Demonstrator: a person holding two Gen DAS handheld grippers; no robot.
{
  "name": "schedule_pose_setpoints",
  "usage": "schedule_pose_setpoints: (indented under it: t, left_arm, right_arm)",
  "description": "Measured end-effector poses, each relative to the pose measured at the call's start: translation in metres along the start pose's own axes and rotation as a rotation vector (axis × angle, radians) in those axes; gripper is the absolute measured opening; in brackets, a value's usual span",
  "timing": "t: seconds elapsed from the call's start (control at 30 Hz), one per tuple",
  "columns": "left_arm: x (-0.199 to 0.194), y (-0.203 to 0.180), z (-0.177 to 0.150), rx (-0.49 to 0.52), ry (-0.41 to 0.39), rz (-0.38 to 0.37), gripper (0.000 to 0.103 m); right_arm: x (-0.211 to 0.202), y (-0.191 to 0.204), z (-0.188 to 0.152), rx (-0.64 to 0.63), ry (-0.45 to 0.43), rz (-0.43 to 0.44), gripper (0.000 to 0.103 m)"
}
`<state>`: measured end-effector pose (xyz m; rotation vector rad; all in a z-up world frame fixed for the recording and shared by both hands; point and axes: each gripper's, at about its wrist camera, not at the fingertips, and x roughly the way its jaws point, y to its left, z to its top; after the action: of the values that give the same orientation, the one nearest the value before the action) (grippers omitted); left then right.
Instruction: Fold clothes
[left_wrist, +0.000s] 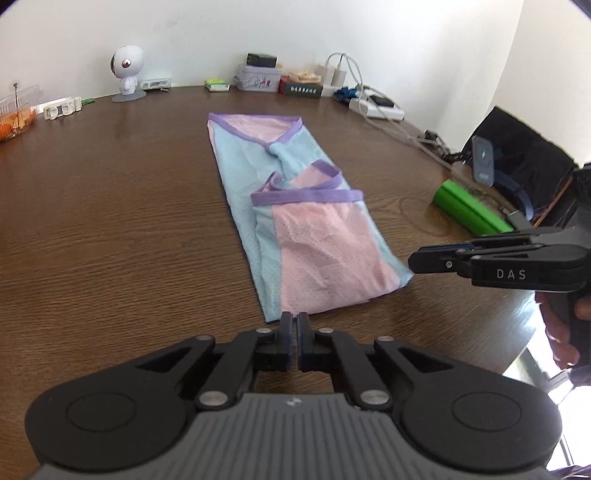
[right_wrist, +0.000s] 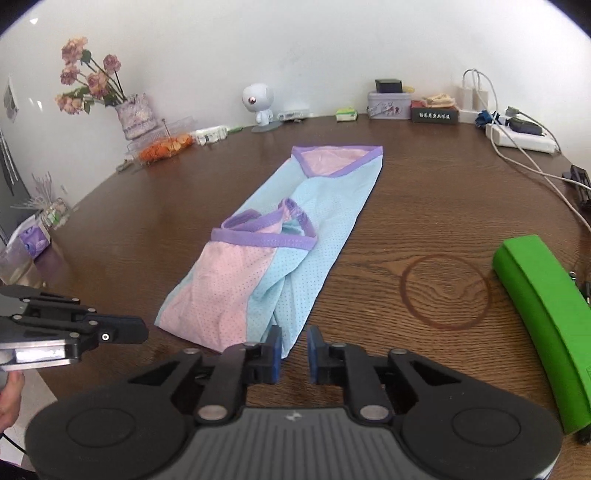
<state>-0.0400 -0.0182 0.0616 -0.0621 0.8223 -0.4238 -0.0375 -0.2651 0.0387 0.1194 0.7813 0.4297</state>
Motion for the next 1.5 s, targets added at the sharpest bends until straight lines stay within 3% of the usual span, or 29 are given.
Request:
schedule_pose_setpoints:
  t: [0.03, 0.07, 0.23, 0.37, 0.4, 0.53, 0.67, 0.8, 0.9, 0.97, 1.0, 1.23, 1.3, 1.4, 1.5]
  left_arm:
    - [-0.002, 0.000, 0.005, -0.008, -0.017, -0.002, 0.009]
    - [0.004, 0.001, 0.013, -0.006, -0.028, 0.005, 0.010]
    - [0.052, 0.012, 0.043, -0.016, -0.019, 0.068, 0.014]
    - [0.067, 0.020, 0.045, -0.034, 0.014, 0.053, 0.016]
    - [0.067, 0.020, 0.044, -0.023, 0.012, 0.058, 0.017]
    - [0.068, 0.016, 0.042, -0.001, 0.010, 0.071, 0.017]
    - [0.068, 0.014, 0.039, 0.026, 0.006, 0.080, 0.017]
    - [0.067, 0.006, 0.034, 0.074, -0.013, 0.103, 0.021]
    - [0.067, 0.004, 0.032, 0.091, -0.021, 0.115, 0.022]
    - [0.067, 0.003, 0.031, 0.098, -0.025, 0.126, 0.024]
    - [0.067, 0.002, 0.031, 0.101, -0.024, 0.137, 0.031]
    - [0.064, 0.006, 0.030, 0.092, -0.020, 0.137, 0.034]
    - [0.065, 0.005, 0.031, 0.098, -0.019, 0.141, 0.034]
    - [0.064, 0.006, 0.031, 0.097, -0.020, 0.139, 0.034]
    - [0.063, 0.006, 0.032, 0.119, -0.007, 0.137, 0.036]
  right_arm:
    - [-0.007, -0.004, 0.000, 0.017, -0.026, 0.024, 0.038]
    - [-0.004, -0.008, 0.003, 0.033, -0.035, 0.053, 0.041]
    - [0.033, -0.007, 0.017, 0.000, -0.002, 0.065, 0.031]
    - [0.049, -0.002, 0.018, -0.029, 0.023, 0.075, 0.019]
    - [0.048, 0.000, 0.018, -0.034, 0.017, 0.057, 0.010]
    - [0.037, 0.006, 0.014, -0.058, -0.021, -0.031, 0.005]
    - [0.030, 0.006, 0.005, -0.050, -0.008, -0.121, 0.006]
    - [0.021, -0.002, 0.005, -0.011, -0.050, -0.163, 0.028]
    - [0.014, -0.001, 0.014, -0.029, -0.110, -0.103, 0.026]
    - [0.022, 0.001, 0.018, -0.042, -0.085, -0.049, 0.020]
    - [0.030, 0.002, 0.020, -0.047, -0.065, -0.033, 0.014]
    - [0.050, -0.002, 0.020, 0.012, -0.045, -0.028, 0.015]
    - [0.053, -0.002, 0.019, 0.004, -0.046, -0.024, 0.001]
    - [0.047, -0.009, 0.020, 0.022, -0.073, -0.116, 0.001]
    - [0.033, -0.015, 0.019, 0.018, -0.102, -0.107, 0.008]
